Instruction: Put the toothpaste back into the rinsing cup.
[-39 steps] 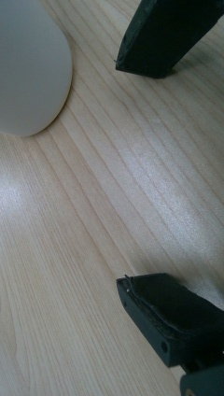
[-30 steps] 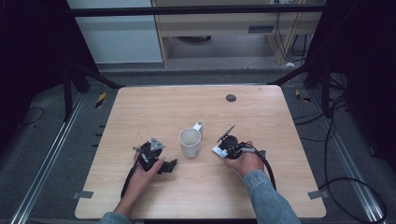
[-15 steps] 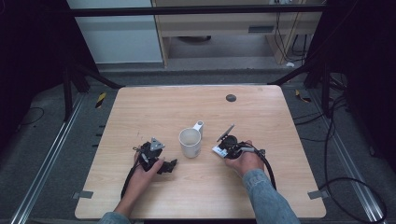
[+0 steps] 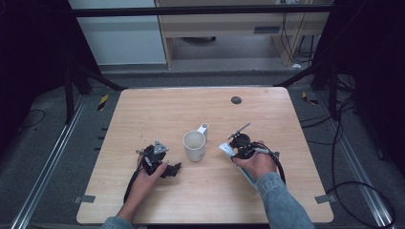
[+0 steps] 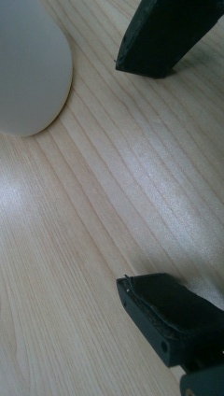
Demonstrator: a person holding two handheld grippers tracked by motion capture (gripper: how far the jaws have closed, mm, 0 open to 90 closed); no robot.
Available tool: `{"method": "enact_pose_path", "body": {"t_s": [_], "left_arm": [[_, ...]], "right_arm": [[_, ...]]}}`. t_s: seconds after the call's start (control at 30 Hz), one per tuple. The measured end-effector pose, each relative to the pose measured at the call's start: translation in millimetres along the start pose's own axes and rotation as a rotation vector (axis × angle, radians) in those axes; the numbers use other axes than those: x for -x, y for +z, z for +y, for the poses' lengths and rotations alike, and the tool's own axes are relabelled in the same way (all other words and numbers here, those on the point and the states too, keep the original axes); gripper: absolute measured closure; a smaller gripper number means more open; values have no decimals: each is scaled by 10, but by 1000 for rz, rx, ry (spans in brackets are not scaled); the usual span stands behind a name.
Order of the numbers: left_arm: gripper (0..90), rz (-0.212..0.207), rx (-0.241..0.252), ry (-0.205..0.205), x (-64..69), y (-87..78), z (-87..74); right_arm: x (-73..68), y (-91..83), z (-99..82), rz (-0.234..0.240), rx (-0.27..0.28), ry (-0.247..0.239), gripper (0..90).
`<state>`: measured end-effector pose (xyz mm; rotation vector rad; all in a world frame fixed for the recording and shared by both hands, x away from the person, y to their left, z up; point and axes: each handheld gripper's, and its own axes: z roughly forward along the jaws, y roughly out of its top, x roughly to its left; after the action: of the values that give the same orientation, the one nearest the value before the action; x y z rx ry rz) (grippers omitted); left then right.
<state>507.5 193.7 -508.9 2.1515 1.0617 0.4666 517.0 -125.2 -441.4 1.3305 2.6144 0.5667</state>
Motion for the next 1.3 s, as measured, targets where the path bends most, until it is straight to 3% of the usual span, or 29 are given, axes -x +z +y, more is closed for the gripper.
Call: {"method": "enact_pose_path", "body": {"t_s": [0.4, 0.7, 0.9, 1.17, 1.3], "left_arm": [[0, 0, 2, -1, 1, 1, 0], [0, 0, 2, -1, 1, 1, 0], [0, 1, 2, 2, -1, 1, 0], [0, 1, 2, 1, -1, 1, 0], [0, 0, 2, 1, -1, 0, 0]], "right_arm": [[103, -418, 86, 11, 129, 37, 784], [102, -518, 125, 20, 213, 65, 784], [31, -560, 219, 30, 295, 76, 784], [-55, -605, 329, 49, 357, 89, 784], [-92, -650, 391, 35, 371, 65, 783]]}}
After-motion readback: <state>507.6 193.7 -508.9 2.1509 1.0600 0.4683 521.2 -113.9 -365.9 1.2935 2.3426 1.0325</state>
